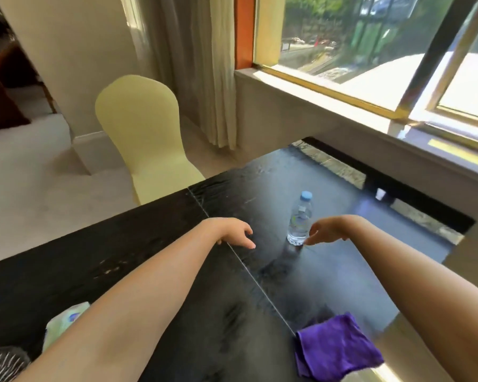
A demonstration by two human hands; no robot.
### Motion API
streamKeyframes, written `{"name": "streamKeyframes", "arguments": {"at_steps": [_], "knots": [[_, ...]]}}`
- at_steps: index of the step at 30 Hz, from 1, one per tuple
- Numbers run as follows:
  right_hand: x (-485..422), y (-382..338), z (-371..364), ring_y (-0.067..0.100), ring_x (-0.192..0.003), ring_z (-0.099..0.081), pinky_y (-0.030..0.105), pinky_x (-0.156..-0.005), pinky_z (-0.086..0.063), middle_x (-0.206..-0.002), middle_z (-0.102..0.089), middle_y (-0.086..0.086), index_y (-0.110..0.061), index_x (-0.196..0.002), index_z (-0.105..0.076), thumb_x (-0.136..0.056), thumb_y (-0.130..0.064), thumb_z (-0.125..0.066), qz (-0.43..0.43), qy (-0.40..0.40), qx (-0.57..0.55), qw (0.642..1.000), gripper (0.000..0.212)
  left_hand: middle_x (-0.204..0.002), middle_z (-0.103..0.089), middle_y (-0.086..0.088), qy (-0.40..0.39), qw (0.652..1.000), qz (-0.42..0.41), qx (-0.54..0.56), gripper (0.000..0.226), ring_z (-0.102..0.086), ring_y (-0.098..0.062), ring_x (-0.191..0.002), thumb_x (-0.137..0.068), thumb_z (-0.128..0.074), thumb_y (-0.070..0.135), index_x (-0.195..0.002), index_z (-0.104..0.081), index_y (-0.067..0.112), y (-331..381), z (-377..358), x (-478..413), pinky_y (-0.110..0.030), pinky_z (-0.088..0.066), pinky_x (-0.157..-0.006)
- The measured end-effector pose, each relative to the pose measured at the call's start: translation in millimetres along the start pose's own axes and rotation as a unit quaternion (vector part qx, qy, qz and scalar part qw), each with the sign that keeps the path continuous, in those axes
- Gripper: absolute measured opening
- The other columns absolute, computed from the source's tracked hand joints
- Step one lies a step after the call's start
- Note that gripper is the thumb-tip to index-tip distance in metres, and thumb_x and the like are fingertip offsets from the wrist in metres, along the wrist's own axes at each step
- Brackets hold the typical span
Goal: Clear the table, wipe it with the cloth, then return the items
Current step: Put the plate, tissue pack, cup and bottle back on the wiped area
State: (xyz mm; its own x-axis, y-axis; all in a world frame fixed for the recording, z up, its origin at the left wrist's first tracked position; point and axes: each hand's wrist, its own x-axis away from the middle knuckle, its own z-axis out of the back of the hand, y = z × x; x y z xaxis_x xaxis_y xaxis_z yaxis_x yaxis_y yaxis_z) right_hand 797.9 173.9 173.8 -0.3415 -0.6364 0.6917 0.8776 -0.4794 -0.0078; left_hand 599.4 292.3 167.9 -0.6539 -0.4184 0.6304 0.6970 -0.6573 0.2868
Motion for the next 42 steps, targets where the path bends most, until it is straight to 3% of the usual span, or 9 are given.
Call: {"name": "streamKeyframes", "arguments": {"at_steps": [6, 9, 14, 21, 24, 31, 35, 42], "knots": [[-44.1, 48.8, 10.4, 0.03, -0.128, -0.049, 0.033, -0.101, -0.041, -0.145, -0.044, 0.015, -0.005, -0.143, -0.036, -0.096, -0.045, -0.041, -0.048, 0.027, -0.073, 0.996, 0.062, -0.153, -0.032, -0.008, 0.021, 0.999, 0.0, -0.032, 0.069, -0.038, -0.028, -0.135, -0.092, -0.049, 0.044, -0.148, -0.022, 0.014, 40.4, 18.4, -75.7, -0.035, -0.036, -0.105], [-75.8, 59.2, 8.0, 0.027, -0.137, -0.039, 0.036, -0.111, -0.032, -0.152, -0.037, 0.01, -0.01, -0.148, -0.025, -0.091, -0.048, -0.051, -0.036, 0.073, -0.138, 0.987, 0.073, -0.153, -0.029, -0.013, 0.06, 0.998, 0.002, 0.011, 0.074, -0.032, -0.029, -0.139, -0.091, -0.051, 0.043, -0.148, -0.018, 0.01, 47.3, 20.0, -107.5, -0.037, -0.03, -0.111], [-126.0, 64.3, 3.0, 0.028, -0.139, -0.036, 0.036, -0.11, -0.031, -0.154, -0.032, 0.012, -0.009, -0.15, -0.017, -0.085, -0.039, -0.065, -0.009, 0.144, -0.232, 0.962, 0.086, -0.155, -0.025, -0.014, 0.113, 0.987, 0.0, 0.117, 0.078, -0.029, -0.031, -0.141, -0.091, -0.047, 0.05, -0.15, -0.01, 0.015, 61.7, 24.6, -160.5, -0.042, -0.027, -0.114], [-165.4, 62.6, -23.4, 0.026, -0.125, -0.05, 0.032, -0.102, -0.038, -0.141, -0.048, 0.01, -0.009, -0.14, -0.035, -0.078, -0.027, -0.075, 0.031, 0.184, -0.363, 0.913, 0.076, -0.139, -0.05, -0.012, 0.153, 0.959, -0.046, 0.236, 0.055, -0.049, -0.027, -0.126, -0.091, -0.054, 0.037, -0.139, -0.04, 0.014, 77.7, 13.3, -206.1, -0.037, -0.038, -0.103], [-170.1, 60.4, -33.2, 0.026, -0.115, -0.056, 0.036, -0.096, -0.044, -0.127, -0.057, 0.01, -0.008, -0.126, -0.045, -0.074, -0.023, -0.078, 0.034, 0.233, -0.409, 0.882, 0.064, -0.133, -0.054, -0.011, 0.158, 0.949, -0.058, 0.266, 0.053, -0.052, -0.026, -0.12, -0.09, -0.055, 0.037, -0.136, -0.042, 0.014, 74.7, 8.5, -207.7, -0.036, -0.04, -0.099], [-156.9, 40.8, -22.3, 0.017, -0.091, -0.054, 0.028, -0.077, -0.042, -0.102, -0.059, 0.001, -0.008, -0.116, -0.055, -0.073, -0.023, -0.079, 0.086, 0.246, -0.405, 0.876, 0.052, -0.129, -0.053, -0.016, 0.182, 0.942, -0.076, 0.271, 0.069, -0.053, -0.028, -0.118, -0.08, -0.068, 0.04, -0.138, -0.038, 0.017, 58.5, 14.6, -185.8, -0.038, -0.042, -0.097], [-137.9, 21.0, 0.9, 0.016, -0.085, -0.052, 0.029, -0.074, -0.043, -0.096, -0.057, 0.0, -0.014, -0.104, -0.055, -0.073, -0.024, -0.077, 0.124, 0.24, -0.39, 0.88, 0.04, -0.128, -0.053, -0.007, 0.208, 0.923, -0.076, 0.316, 0.069, -0.053, -0.022, -0.117, -0.077, -0.072, 0.038, -0.136, -0.042, 0.018, 47.3, 31.9, -156.8, -0.039, -0.045, -0.099], [-82.5, -30.7, 38.7, 0.016, -0.106, -0.055, 0.032, -0.091, -0.047, -0.115, -0.052, -0.001, -0.014, -0.129, -0.041, -0.08, -0.022, -0.073, 0.211, 0.219, -0.374, 0.876, 0.06, -0.112, -0.058, -0.004, 0.284, 0.897, -0.074, 0.329, 0.056, -0.058, -0.019, -0.105, -0.076, -0.073, 0.036, -0.125, -0.05, 0.019, 22.3, 56.5, -83.2, -0.03, -0.047, -0.084]]}}
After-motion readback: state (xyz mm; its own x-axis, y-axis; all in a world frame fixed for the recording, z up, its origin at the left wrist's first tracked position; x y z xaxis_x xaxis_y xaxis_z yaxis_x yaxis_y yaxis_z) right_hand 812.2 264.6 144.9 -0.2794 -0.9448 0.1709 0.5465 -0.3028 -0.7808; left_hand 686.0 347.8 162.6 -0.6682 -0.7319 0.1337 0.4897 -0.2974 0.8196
